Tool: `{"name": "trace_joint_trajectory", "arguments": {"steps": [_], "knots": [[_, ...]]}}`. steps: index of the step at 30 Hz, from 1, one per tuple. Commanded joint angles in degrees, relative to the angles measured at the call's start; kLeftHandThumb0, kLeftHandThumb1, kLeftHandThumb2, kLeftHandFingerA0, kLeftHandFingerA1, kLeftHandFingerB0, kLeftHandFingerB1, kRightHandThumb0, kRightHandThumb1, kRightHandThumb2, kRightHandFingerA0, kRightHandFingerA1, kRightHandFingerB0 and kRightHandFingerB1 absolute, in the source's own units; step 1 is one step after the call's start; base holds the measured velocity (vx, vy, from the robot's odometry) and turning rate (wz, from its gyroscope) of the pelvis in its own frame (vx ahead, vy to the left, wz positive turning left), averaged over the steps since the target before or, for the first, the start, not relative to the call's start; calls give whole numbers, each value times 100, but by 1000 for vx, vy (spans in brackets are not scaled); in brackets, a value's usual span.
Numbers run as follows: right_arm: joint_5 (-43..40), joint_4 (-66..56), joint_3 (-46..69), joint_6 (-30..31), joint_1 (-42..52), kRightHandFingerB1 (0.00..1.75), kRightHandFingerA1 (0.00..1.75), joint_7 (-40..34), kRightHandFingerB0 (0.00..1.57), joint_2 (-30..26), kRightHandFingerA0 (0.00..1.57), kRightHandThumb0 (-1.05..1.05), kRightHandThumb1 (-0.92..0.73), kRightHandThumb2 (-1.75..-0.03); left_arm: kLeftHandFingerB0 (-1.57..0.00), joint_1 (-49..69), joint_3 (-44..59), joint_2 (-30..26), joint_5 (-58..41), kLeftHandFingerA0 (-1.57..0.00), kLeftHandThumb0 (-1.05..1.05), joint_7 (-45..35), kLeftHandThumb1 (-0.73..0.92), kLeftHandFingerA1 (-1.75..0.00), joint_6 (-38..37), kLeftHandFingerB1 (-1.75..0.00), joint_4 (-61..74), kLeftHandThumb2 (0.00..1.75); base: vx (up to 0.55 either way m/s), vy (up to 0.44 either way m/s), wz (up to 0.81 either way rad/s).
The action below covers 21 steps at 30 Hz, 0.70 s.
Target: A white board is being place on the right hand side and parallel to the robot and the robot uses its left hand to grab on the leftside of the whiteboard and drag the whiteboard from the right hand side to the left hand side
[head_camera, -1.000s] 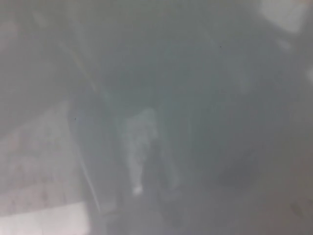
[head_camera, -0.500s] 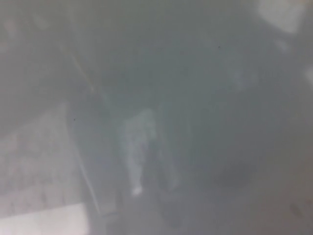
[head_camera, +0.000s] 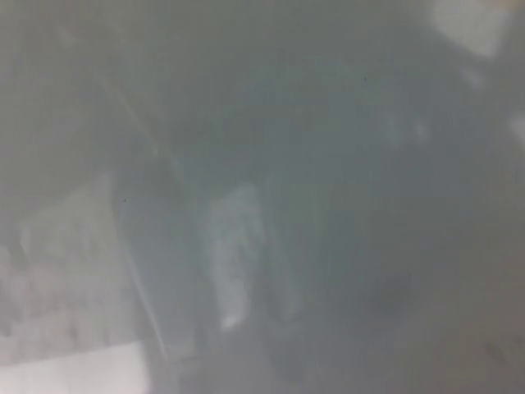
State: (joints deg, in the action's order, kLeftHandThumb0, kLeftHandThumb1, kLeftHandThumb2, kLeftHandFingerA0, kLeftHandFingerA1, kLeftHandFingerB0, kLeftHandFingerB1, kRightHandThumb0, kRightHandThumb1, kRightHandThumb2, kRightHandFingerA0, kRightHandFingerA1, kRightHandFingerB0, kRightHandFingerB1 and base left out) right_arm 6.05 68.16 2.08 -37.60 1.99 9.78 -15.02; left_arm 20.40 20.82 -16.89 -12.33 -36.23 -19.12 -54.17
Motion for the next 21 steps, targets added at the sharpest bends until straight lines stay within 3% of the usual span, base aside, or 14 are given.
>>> {"name": "trace_joint_trajectory", "arguments": {"steps": [1,2,9,10,13,14,15,16,21], "knots": [[-53,29,32,-98,34,90,130,55,40,-30,60,-73,-79,-73,0,-203,-309,-23,500,0,-34,794,50,-47,-564,-48,-429,103,0,0,0],[-21,30,16,-83,38,89,127,1,41,-30,61,-74,-80,-73,-15,-267,-368,11,553,-21,-60,982,72,-30,-665,-26,-569,62,0,0,0],[-75,25,62,-21,35,89,128,44,41,12,60,-73,-79,-72,-16,-389,-571,75,684,-23,-62,1437,72,-30,-1076,-27,-928,62,0,0,0],[-9,25,27,-62,32,88,124,-28,40,2,59,-71,-79,-74,-14,-379,-513,117,606,-21,-66,1434,58,-42,-1172,-39,-989,84,0,0,0],[1,25,25,-67,32,88,124,-36,40,1,59,-71,-79,-74,-14,-400,-524,116,595,-21,-66,1457,58,-42,-1242,-39,-1063,84,0,0,0],[-3,24,30,-49,0,86,123,-50,41,12,61,-70,-79,-74,-19,-455,-527,82,602,-25,-62,1464,69,-31,-1263,-27,-1122,61,0,0,0],[-8,23,35,-26,-41,86,123,-66,41,26,61,-70,-79,-74,-19,-521,-529,40,611,-25,-62,1471,69,-31,-1282,-27,-1189,61,0,0,0],[-63,36,74,23,-58,86,126,-5,41,34,64,-70,-79,-72,-14,-546,-508,45,578,-21,-65,1466,58,-42,-1286,-38,-1231,83,0,0,0],[-31,75,85,3,-53,83,124,-27,41,38,61,-70,-80,-71,-14,-491,-458,74,467,-22,-62,1378,58,-42,-1324,-38,-1185,82,0,0,0]]}}
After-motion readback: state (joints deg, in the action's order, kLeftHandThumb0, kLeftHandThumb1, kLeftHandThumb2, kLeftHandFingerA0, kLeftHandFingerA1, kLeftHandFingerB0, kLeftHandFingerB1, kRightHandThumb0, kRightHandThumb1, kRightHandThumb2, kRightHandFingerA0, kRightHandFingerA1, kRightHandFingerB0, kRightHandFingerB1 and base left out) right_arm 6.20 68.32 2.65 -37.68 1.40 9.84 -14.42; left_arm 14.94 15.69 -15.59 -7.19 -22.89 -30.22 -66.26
